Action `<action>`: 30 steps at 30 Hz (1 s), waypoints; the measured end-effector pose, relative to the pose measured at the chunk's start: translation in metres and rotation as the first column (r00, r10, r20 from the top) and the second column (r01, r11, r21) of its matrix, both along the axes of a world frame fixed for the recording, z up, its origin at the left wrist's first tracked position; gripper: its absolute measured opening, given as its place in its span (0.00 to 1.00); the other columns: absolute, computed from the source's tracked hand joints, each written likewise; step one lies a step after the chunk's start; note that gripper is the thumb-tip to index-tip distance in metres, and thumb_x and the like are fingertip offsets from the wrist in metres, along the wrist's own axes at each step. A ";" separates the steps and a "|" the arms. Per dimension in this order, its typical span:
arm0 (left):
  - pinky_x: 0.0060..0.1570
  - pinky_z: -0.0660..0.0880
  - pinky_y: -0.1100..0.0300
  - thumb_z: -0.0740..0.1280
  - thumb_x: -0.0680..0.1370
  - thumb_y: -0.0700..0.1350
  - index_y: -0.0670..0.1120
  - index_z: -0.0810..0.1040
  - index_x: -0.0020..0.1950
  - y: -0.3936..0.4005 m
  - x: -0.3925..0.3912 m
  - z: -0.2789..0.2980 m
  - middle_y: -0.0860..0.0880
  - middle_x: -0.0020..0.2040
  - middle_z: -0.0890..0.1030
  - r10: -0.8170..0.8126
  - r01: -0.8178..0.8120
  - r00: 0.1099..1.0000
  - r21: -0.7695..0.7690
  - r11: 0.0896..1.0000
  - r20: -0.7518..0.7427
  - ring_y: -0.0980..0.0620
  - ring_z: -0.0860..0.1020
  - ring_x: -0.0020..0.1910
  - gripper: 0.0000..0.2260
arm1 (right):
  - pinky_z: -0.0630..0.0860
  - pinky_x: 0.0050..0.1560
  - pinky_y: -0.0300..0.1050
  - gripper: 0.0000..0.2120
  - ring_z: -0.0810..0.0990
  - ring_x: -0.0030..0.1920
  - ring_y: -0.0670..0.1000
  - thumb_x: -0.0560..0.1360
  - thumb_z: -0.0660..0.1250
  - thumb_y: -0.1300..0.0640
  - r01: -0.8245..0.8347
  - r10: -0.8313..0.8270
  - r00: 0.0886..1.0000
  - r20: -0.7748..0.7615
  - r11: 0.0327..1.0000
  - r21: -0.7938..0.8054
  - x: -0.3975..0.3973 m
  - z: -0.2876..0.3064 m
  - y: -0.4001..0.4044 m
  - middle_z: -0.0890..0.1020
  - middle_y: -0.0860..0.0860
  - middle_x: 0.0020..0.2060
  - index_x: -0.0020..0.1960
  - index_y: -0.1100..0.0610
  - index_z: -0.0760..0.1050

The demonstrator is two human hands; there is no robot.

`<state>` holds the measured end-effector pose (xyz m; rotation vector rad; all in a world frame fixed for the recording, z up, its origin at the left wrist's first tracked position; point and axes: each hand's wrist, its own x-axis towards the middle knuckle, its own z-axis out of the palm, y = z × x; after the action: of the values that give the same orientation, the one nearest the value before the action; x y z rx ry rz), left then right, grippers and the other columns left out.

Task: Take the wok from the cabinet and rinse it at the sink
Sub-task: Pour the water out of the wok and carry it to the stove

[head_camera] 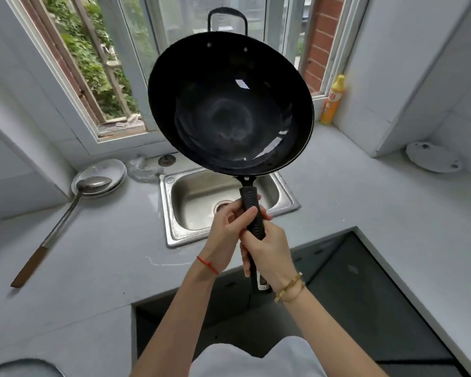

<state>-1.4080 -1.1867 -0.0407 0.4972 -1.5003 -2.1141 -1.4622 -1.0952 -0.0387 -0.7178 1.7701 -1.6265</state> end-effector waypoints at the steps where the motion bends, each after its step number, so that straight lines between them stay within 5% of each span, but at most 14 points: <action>1: 0.53 0.79 0.56 0.65 0.78 0.41 0.36 0.76 0.61 0.007 -0.007 -0.001 0.41 0.47 0.82 -0.029 0.029 1.000 0.001 1.000 0.001 0.46 0.81 0.49 0.14 | 0.69 0.19 0.39 0.11 0.73 0.18 0.51 0.78 0.63 0.63 0.026 -0.026 1.000 -0.001 1.000 0.003 -0.004 -0.001 0.008 0.76 0.55 0.24 0.37 0.65 0.74; 6: 0.52 0.78 0.57 0.66 0.78 0.41 0.36 0.75 0.65 0.049 -0.044 -0.009 0.40 0.49 0.81 -0.183 0.184 0.983 0.052 0.982 -0.010 0.45 0.81 0.52 0.17 | 0.69 0.19 0.40 0.11 0.72 0.18 0.52 0.78 0.64 0.63 0.169 -0.169 0.986 0.002 0.985 0.023 -0.029 -0.006 0.057 0.75 0.56 0.23 0.37 0.63 0.73; 11: 0.32 0.79 0.65 0.63 0.81 0.39 0.38 0.74 0.67 0.100 -0.083 -0.012 0.42 0.50 0.80 -0.332 0.330 0.943 0.074 0.941 0.016 0.45 0.81 0.48 0.15 | 0.69 0.19 0.41 0.12 0.73 0.18 0.52 0.78 0.64 0.62 0.306 -0.306 0.952 -0.014 0.950 0.064 -0.055 -0.009 0.111 0.75 0.55 0.23 0.36 0.62 0.73; 16: 0.18 0.73 0.63 0.65 0.81 0.44 0.37 0.75 0.63 0.150 -0.116 -0.018 0.40 0.51 0.82 -0.455 0.452 0.887 0.044 0.891 0.082 0.51 0.81 0.31 0.15 | 0.69 0.20 0.41 0.14 0.73 0.18 0.53 0.78 0.65 0.61 0.441 -0.442 0.897 -0.011 0.893 0.092 -0.078 -0.015 0.162 0.75 0.55 0.22 0.34 0.61 0.72; 19: 0.17 0.73 0.62 0.65 0.80 0.47 0.39 0.75 0.65 0.177 -0.135 -0.022 0.40 0.51 0.81 -0.521 0.517 0.847 0.065 0.854 0.108 0.47 0.78 0.28 0.17 | 0.69 0.20 0.42 0.13 0.72 0.18 0.54 0.78 0.65 0.61 0.508 -0.512 0.859 0.008 0.854 0.114 -0.090 -0.020 0.189 0.74 0.56 0.21 0.34 0.61 0.72; 26: 0.22 0.75 0.60 0.65 0.80 0.46 0.43 0.75 0.65 0.222 -0.169 -0.031 0.46 0.49 0.82 -0.666 0.657 0.739 0.107 0.746 0.103 0.40 0.77 0.45 0.15 | 0.70 0.20 0.41 0.12 0.73 0.19 0.53 0.78 0.64 0.60 0.636 -0.643 0.766 0.006 0.759 0.140 -0.104 -0.023 0.236 0.74 0.54 0.22 0.37 0.61 0.72; 30: 0.19 0.74 0.62 0.63 0.82 0.44 0.41 0.74 0.66 0.235 -0.185 -0.030 0.43 0.50 0.81 -0.741 0.736 0.660 0.090 0.671 0.127 0.45 0.80 0.38 0.14 | 0.69 0.20 0.41 0.12 0.72 0.18 0.53 0.78 0.64 0.60 0.708 -0.719 0.695 0.025 0.689 0.152 -0.110 -0.025 0.247 0.74 0.53 0.22 0.36 0.61 0.72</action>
<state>-1.5931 -0.9518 -0.0705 0.0216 -2.0043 -2.7572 -1.5724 -0.8481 -0.0638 0.1686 2.2243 -1.9425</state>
